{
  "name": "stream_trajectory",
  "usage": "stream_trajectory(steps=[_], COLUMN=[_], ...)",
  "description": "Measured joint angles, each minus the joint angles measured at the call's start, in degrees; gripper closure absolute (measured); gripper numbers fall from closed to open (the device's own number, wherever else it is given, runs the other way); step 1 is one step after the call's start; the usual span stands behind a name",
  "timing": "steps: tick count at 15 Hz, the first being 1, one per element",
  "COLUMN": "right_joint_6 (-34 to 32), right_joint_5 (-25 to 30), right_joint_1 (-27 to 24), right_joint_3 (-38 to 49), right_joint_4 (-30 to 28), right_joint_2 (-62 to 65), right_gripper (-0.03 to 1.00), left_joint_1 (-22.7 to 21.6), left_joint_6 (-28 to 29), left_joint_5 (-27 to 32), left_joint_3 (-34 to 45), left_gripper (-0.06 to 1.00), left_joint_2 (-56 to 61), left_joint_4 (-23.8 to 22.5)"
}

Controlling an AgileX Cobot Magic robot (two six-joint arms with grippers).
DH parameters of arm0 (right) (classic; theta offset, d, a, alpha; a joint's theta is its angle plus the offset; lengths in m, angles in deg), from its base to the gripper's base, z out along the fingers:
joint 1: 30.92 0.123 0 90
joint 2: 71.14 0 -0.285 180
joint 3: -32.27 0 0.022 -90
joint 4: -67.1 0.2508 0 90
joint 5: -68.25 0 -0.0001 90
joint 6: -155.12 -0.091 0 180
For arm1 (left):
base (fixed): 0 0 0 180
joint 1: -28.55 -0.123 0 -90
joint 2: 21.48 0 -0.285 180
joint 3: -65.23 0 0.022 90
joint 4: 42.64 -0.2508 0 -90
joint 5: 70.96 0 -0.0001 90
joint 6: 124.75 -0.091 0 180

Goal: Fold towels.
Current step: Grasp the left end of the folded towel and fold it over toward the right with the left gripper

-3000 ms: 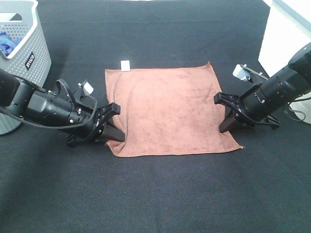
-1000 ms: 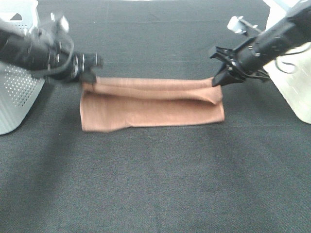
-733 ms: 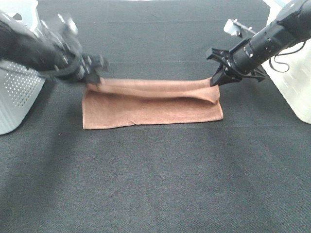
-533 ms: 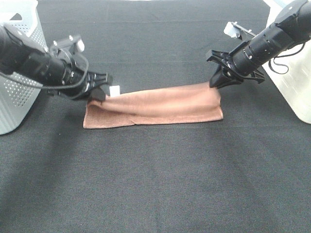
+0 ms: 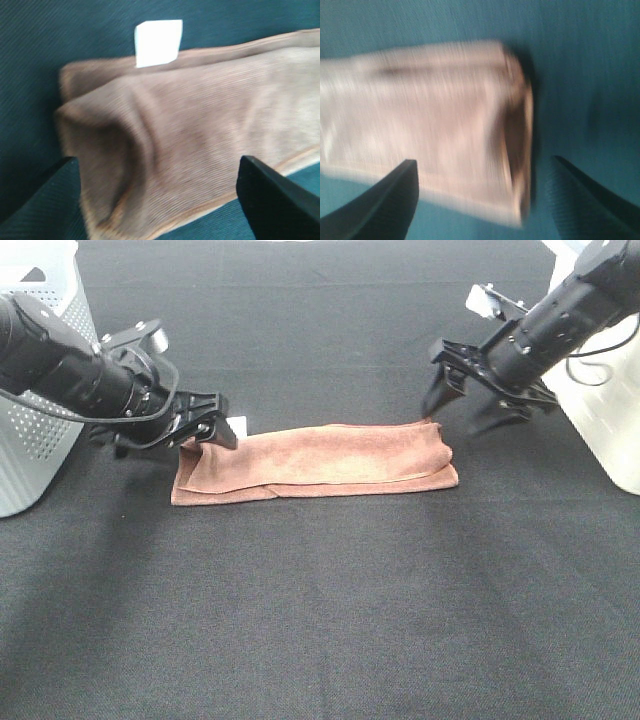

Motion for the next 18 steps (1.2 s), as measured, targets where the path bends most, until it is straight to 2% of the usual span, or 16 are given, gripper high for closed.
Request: stream_trajectory(steps=[1,3,6,7,8,10,11,13,14,18], right_joint_6=[-0.9,-1.4,-1.7,-1.7,-1.7,-1.7,-1.7,-1.7,-1.7,-1.7], right_joint_5=[1.3,1.6,1.6,1.6,1.6,1.6,1.6,1.5,1.5,1.4], right_joint_1=[0.0,0.0,0.0,0.0,0.0,0.0,0.0,0.0,0.0,0.0], right_joint_3=[0.0,0.0,0.0,0.0,0.0,0.0,0.0,0.0,0.0,0.0], right_joint_4=[-1.1,-1.8,-1.9,-1.9,-1.9,-1.9,-2.0,-2.0,-2.0,-2.0], right_joint_2=[0.0,0.0,0.0,0.0,0.0,0.0,0.0,0.0,0.0,0.0], right_gripper=[0.29,0.29,0.29,0.29,0.29,0.29,0.29,0.29,0.29,0.29], left_joint_1=[0.0,0.0,0.0,0.0,0.0,0.0,0.0,0.0,0.0,0.0], left_joint_6=[5.0,11.6,13.8,13.8,14.0,14.6,16.2,18.7,19.8,28.4], left_joint_5=[0.1,0.9,5.9,5.9,8.8,12.4,13.8,16.7,18.3,29.5], left_joint_3=[0.0,-0.6,-5.4,-5.4,-8.9,-13.0,-14.1,-15.6,-16.8,-24.1], left_gripper=[0.14,0.14,0.14,0.14,0.17,0.31,0.44,0.81,0.89,0.89], left_joint_2=[0.0,-1.1,-5.2,-5.2,-7.4,-9.8,-10.5,-11.5,-11.5,-11.5], left_joint_4=[-4.4,-8.9,-10.0,-10.0,-9.7,-8.0,-7.8,-10.3,-12.4,-27.6])
